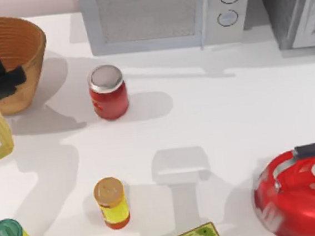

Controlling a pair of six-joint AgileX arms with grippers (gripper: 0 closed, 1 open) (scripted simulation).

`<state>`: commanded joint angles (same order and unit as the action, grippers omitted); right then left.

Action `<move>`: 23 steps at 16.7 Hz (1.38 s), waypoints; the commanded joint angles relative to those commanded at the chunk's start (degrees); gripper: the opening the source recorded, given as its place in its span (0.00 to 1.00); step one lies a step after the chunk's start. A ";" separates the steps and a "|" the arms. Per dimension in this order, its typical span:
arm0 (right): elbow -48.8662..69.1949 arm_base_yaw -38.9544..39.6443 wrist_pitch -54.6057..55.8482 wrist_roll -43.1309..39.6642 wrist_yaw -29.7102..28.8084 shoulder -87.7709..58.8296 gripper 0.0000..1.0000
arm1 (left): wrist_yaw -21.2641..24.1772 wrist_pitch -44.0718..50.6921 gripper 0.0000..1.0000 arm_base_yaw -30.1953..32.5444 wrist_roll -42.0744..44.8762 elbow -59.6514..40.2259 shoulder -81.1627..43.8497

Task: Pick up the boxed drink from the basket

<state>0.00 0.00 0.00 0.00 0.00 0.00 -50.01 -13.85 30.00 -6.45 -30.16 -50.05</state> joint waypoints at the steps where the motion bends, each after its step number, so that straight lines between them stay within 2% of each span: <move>1: 0.00 0.00 0.00 0.00 0.00 0.00 1.00 | -4.39 -1.70 0.00 2.67 -0.54 -2.59 -4.67; 7: 0.00 0.00 0.00 0.00 0.00 0.00 1.00 | -27.51 -12.39 0.00 16.54 -3.28 -15.37 -30.79; 10: 0.00 0.00 0.00 0.00 0.00 0.00 1.00 | -35.86 -17.09 0.00 21.44 -4.27 -19.40 -41.06; 13: 0.00 0.00 0.00 0.00 0.00 0.00 1.00 | -41.86 -21.08 0.00 24.86 -4.97 -22.18 -48.81; 17: 0.00 0.00 0.00 0.00 0.00 0.00 1.00 | -46.25 -24.80 0.00 27.30 -5.46 -24.25 -54.92; 22: 0.00 0.00 0.00 0.00 0.00 0.00 1.00 | -46.88 -25.40 0.00 27.65 -5.53 -24.56 -55.83; 23: 0.00 0.00 0.00 0.00 0.00 0.00 1.00 | -40.66 -16.71 0.00 27.27 -4.90 -27.76 -57.81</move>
<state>0.00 0.00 0.00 0.00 0.00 0.00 -90.67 -30.56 57.27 -11.36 -57.92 -107.86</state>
